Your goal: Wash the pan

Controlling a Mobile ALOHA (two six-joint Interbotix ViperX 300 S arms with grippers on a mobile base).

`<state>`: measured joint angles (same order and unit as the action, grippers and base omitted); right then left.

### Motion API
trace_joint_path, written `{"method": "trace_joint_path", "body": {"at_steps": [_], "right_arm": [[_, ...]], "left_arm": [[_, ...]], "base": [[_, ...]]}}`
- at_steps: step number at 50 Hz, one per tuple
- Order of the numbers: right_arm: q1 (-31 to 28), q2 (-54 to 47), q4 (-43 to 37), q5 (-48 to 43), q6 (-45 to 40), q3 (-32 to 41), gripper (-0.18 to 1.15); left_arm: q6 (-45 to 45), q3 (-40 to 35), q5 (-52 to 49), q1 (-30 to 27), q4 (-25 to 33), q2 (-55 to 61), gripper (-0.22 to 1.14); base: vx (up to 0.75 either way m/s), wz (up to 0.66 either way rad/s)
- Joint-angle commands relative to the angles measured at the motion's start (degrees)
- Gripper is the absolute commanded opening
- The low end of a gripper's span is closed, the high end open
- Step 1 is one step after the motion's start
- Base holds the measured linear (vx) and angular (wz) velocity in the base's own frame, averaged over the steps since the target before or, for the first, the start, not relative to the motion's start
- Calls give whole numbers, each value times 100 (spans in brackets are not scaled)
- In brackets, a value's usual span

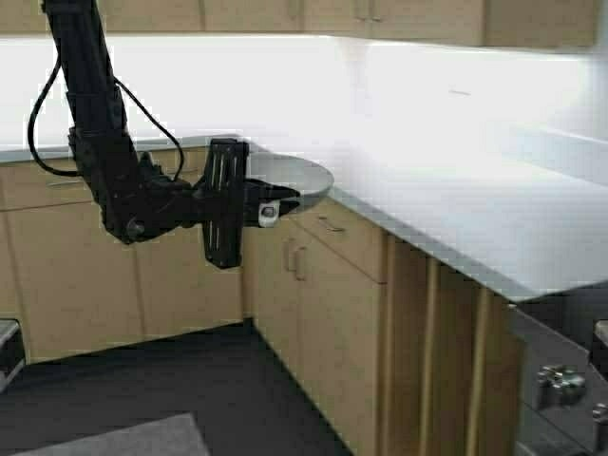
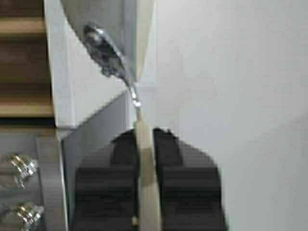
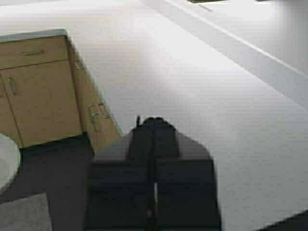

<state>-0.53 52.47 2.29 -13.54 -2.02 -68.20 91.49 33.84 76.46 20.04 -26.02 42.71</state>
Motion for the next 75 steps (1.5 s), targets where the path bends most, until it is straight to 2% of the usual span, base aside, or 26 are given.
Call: {"method": "trace_joint_path", "body": {"at_steps": [1,13,75], "right_arm": [[0,-35,9,-18,-9,158,7],[0,-141,9,-18,-9,167,7],[-9,-308,211,-18,-9,149,7]], "left_arm": [[-105,-193,123,26,-26,-97,2],[-105,-396,246,26,-26,158,2],[-149,-62,598,26,-44,-211,2]], "base": [[5,46],[6,45],[8,60]]}}
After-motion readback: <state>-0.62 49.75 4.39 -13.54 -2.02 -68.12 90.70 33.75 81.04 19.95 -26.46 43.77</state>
